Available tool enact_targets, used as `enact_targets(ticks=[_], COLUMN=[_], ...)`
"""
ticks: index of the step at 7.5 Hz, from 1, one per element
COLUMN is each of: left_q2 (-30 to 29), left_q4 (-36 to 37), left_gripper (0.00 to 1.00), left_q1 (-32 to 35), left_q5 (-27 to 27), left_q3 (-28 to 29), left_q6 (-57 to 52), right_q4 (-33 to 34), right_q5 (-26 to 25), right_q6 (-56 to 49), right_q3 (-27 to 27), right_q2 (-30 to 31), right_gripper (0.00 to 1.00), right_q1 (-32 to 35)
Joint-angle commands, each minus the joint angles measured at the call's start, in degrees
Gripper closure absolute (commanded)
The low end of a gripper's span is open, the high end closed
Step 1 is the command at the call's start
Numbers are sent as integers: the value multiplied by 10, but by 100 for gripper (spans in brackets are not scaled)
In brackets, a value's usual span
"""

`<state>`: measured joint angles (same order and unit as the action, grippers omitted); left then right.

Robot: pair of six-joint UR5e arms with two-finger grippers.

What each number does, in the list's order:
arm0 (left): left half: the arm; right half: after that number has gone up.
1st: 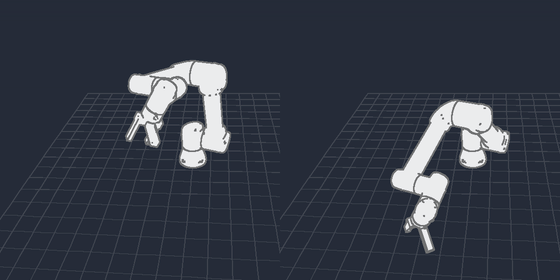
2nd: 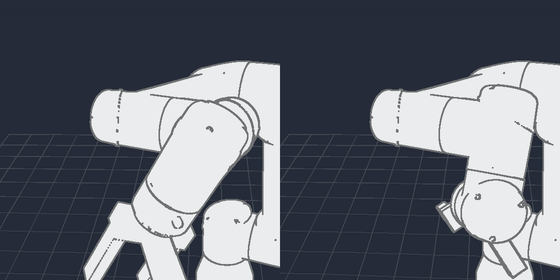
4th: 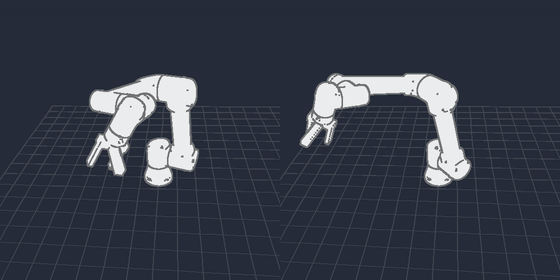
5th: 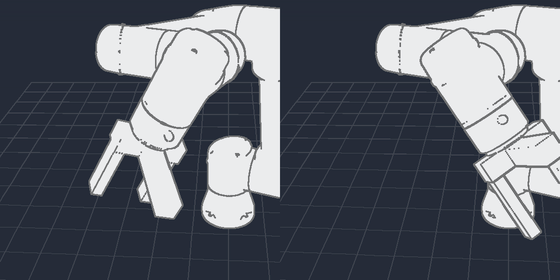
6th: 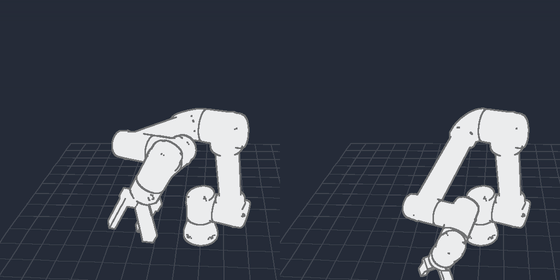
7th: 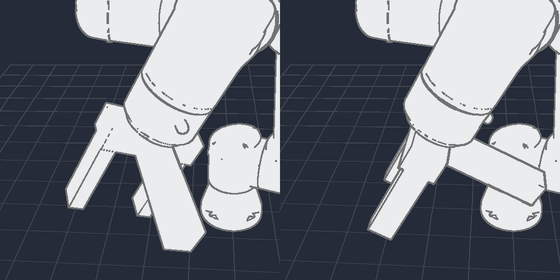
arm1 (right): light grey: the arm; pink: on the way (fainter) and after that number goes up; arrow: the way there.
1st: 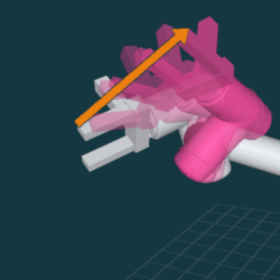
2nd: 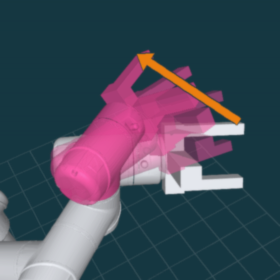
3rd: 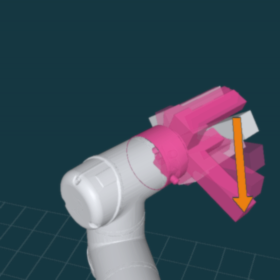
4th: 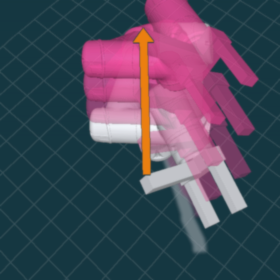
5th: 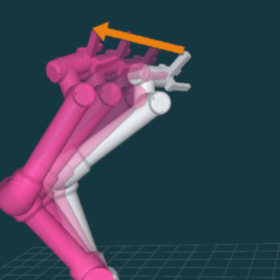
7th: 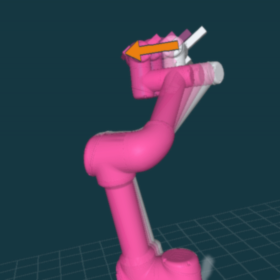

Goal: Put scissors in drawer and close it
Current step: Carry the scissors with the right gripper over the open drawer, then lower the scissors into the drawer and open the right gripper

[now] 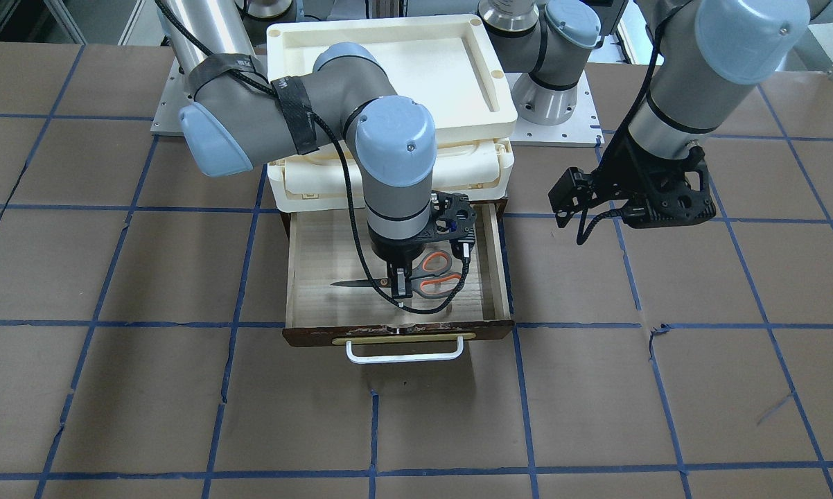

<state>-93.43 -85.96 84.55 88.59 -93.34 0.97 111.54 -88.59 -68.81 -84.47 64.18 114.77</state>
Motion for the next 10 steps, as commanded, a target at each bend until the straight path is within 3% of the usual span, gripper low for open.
enact_targets(ticks=[1,5,7,9,10], left_q2=[0,-1,-4,-4,-5], left_q4=[0,0,3,2,3], left_gripper=[0,0,0,0,0], left_q1=[0,2,-1,1,1], left_q5=[1,-1,-4,-3,-4], left_q3=[0,-1,-2,-2,-1], left_q6=[0,0,-1,-1,0], right_q4=[3,3,3,3,2], right_q5=[-8,-4,-4,-3,-3], right_q6=[2,17,21,58,65], right_q3=[-6,-11,-11,-9,-3], right_q2=[-8,-6,-3,-2,5], right_gripper=[85,76,50,14,12], right_q1=[-1,0,1,1,-4])
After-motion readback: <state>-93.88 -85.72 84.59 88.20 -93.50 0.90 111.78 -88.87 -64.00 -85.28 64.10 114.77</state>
